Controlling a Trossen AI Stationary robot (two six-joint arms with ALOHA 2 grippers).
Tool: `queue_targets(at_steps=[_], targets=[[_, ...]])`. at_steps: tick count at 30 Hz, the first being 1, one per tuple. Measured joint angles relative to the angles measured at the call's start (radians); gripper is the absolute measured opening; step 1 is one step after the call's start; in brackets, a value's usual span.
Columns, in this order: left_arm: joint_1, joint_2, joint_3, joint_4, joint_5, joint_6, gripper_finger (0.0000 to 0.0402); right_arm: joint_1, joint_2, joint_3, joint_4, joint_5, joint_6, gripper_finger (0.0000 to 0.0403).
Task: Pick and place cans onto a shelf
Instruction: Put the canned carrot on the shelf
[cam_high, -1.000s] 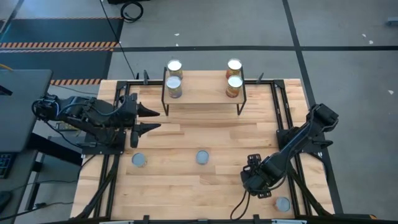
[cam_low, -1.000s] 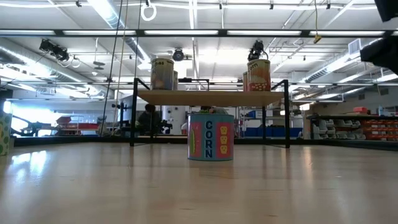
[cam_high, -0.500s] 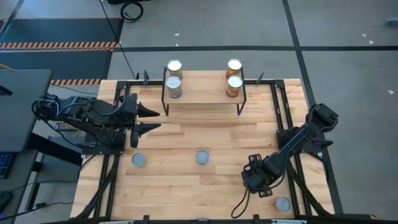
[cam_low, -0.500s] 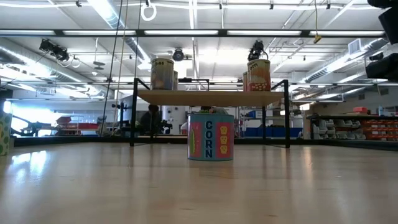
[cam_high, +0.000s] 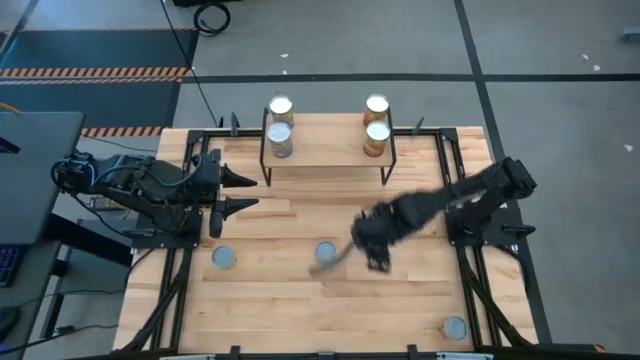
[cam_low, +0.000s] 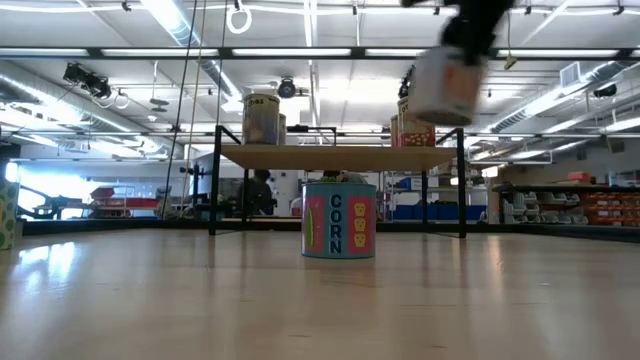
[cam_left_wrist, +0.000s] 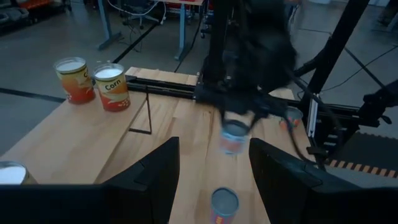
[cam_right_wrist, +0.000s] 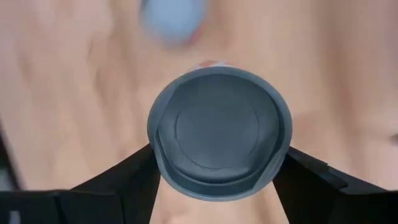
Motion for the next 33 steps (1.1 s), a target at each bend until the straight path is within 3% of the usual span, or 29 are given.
queue_targets(at_steps=[9,15,24,33], targets=[[0.000,0.000,0.000,0.000,0.000,-0.006,0.0199,-0.299,0.000,0.239,-0.039,0.119,-0.226,0.0275],[0.015,0.000,0.000,0.027,0.000,-0.006,0.0199,-0.461,0.028,0.369,-0.014,0.125,-0.308,0.0275],[0.071,0.000,0.001,0.054,0.000,-0.017,0.0199,-0.524,0.269,0.691,-0.208,0.131,-0.471,0.0275],[0.076,0.000,0.001,0.053,0.000,-0.036,0.0199,-0.623,0.347,0.727,-0.312,0.129,-0.471,0.0276]])
